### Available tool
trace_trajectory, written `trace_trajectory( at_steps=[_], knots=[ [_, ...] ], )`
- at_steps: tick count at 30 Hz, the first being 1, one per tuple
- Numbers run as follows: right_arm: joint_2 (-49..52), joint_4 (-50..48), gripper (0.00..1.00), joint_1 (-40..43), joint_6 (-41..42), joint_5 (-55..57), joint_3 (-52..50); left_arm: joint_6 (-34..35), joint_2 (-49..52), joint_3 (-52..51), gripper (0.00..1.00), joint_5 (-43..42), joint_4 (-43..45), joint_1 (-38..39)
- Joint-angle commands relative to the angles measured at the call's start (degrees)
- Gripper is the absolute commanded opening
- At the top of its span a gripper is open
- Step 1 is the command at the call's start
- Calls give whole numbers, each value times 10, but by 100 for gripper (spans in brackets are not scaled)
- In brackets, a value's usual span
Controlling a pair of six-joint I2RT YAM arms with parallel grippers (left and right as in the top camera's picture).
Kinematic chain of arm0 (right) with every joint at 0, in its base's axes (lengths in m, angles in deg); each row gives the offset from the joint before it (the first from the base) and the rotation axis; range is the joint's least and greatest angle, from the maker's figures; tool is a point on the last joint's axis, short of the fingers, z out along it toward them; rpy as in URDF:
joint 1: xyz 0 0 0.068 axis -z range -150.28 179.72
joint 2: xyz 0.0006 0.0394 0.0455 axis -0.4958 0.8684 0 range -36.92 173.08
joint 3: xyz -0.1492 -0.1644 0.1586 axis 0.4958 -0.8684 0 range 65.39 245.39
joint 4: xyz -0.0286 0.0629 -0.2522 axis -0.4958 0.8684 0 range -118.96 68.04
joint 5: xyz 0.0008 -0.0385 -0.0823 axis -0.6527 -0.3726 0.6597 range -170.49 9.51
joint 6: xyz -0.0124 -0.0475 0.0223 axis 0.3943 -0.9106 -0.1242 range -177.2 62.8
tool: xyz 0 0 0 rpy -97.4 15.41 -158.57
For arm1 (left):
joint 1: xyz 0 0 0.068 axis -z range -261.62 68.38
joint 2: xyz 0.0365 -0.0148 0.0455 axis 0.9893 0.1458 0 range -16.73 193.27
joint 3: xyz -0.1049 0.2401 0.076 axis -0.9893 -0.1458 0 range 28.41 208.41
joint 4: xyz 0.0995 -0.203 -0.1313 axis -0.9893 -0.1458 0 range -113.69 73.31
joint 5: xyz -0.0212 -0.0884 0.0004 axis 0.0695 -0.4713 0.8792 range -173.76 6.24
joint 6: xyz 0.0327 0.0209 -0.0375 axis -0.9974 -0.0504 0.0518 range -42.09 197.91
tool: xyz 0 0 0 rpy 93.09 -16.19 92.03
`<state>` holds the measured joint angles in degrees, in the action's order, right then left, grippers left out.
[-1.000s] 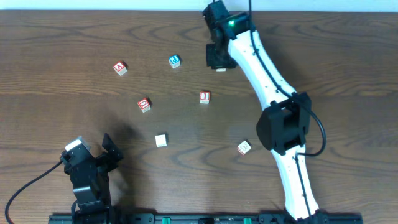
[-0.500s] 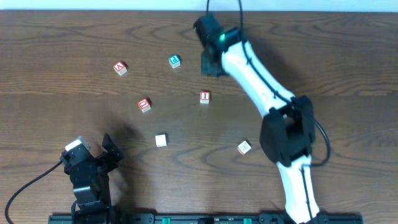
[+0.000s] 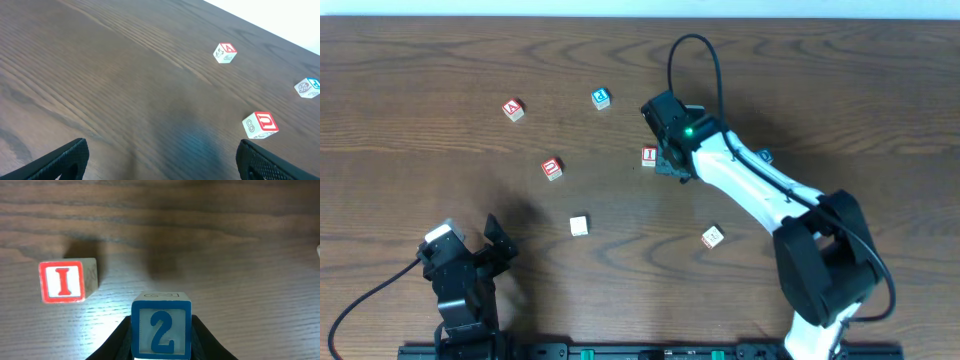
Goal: Spell out Ai2
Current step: 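Lift the blue '2' block and carry it beside the 'I' block, then lower the blue '2' block right of the 'I' block and release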
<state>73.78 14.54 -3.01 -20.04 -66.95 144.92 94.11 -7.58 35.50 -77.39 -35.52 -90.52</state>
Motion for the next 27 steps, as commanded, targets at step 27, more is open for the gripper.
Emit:
trace_trajectory(
  at_steps=[27],
  knots=[
    [38, -76, 1, 19, 21, -52, -5, -10, -3, -13, 95, 0, -3, -2]
  ],
)
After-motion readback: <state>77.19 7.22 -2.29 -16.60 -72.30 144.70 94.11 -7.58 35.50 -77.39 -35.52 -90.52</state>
